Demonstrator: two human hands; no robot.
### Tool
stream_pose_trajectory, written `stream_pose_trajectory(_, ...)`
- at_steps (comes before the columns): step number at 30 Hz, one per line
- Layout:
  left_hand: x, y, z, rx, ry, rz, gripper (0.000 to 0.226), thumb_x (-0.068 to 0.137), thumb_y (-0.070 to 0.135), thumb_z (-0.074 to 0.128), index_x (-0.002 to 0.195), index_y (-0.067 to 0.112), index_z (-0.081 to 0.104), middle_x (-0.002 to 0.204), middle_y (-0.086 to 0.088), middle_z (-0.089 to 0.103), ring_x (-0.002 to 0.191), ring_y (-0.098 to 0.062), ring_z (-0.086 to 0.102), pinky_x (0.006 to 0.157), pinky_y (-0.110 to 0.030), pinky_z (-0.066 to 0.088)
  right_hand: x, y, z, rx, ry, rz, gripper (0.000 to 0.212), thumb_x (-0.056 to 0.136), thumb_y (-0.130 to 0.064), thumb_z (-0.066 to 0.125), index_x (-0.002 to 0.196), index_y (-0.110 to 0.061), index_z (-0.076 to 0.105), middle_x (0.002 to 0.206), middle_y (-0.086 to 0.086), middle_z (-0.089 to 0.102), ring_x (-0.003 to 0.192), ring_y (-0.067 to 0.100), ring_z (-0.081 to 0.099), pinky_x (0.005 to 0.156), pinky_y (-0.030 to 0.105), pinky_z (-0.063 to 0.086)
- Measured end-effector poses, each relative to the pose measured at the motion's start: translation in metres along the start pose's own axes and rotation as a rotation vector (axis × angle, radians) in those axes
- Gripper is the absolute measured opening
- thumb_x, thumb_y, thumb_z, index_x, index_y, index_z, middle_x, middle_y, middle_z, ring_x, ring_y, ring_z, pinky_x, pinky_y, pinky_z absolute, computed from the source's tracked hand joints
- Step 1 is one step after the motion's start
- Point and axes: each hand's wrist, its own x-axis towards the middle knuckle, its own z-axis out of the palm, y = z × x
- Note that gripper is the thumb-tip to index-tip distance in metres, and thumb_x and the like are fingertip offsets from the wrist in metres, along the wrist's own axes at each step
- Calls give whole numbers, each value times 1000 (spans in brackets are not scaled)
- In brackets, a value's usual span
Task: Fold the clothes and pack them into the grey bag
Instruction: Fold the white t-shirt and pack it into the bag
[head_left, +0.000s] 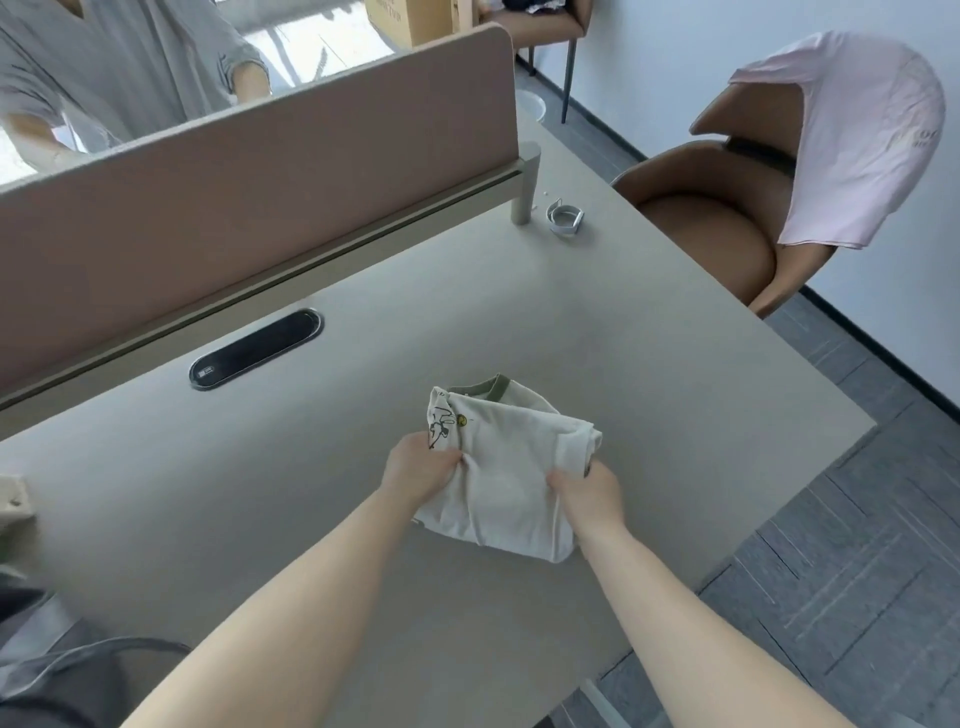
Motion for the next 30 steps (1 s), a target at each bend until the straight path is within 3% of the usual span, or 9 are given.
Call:
stream_pose_trajectory(3, -19, -5, -22, -81, 93, 20, 22, 83, 31, 61, 70, 14, 54, 69, 5, 59, 71, -18, 56, 61, -28, 39, -10, -16, 3, 35, -57, -74, 24, 80, -7, 61, 102, -13, 64, 97, 3, 69, 89, 24, 65, 72, 34, 52)
stream_pose_trajectory(8, -67, -20, -83, -226, 316, -16, 19, 78, 27, 67, 82, 8, 65, 73, 3, 65, 71, -17, 60, 61, -29, 45, -47, -62, 39, 13, -250, -261, 21, 81, 0, 61, 97, -13, 64, 92, 2, 68, 80, 15, 64, 64, 27, 48)
stream_pose_trajectory(12, -127, -49, -143, -299, 544, -24, 14, 75, 26, 68, 76, 11, 68, 68, 4, 66, 74, -20, 64, 68, -35, 52, -99, -97, 87, -13, -435, -434, 17, 85, 0, 64, 94, -14, 64, 86, -2, 67, 74, 6, 62, 55, 18, 49)
stream_pose_trajectory(16, -204, -88, -203, -257, 774, 31, 18, 79, 30, 70, 79, 12, 71, 77, 2, 72, 77, -18, 67, 71, -34, 52, -171, -119, 134, -60, -611, -585, 12, 81, -5, 64, 92, -11, 65, 82, -1, 69, 70, 13, 63, 48, 14, 44)
stream_pose_trajectory(19, -263, -121, -239, -207, 939, 39, 21, 83, 30, 70, 77, 10, 69, 75, 1, 70, 73, -16, 64, 66, -32, 49, -233, -124, 165, -94, -739, -662, 28, 67, -21, 64, 94, -14, 66, 83, 0, 71, 73, 20, 67, 55, 27, 48)
stream_pose_trajectory(21, -298, -150, -257, -207, 1021, 6, 23, 83, 32, 71, 75, 10, 68, 73, 2, 70, 72, -16, 64, 66, -34, 50, -271, -119, 187, -112, -792, -729, 25, 70, -18, 65, 96, -17, 67, 85, -2, 73, 78, 17, 69, 66, 34, 54)
stream_pose_trajectory(24, -342, -199, -277, -196, 1106, -18, 26, 83, 34, 71, 71, 12, 66, 68, 3, 68, 69, -16, 63, 63, -32, 48, -327, -102, 221, -117, -870, -793, 24, 79, -2, 61, 97, -17, 66, 87, -1, 73, 80, 14, 70, 72, 32, 57)
stream_pose_trajectory(28, -380, -264, -299, -46, 1170, -61, 30, 83, 31, 69, 61, 19, 52, 63, 6, 53, 67, -22, 53, 60, -30, 33, -389, -66, 271, -181, -893, -920, 28, 76, -5, 60, 97, -21, 67, 87, -5, 74, 82, 12, 70, 74, 33, 56)
stream_pose_trajectory(30, -386, -299, -309, -4, 1158, -88, 33, 82, 35, 67, 60, 16, 52, 66, -2, 58, 70, -27, 57, 61, -29, 34, -416, -45, 293, -225, -850, -963, 27, 75, -7, 61, 97, -24, 67, 87, -8, 73, 84, 9, 68, 75, 28, 53)
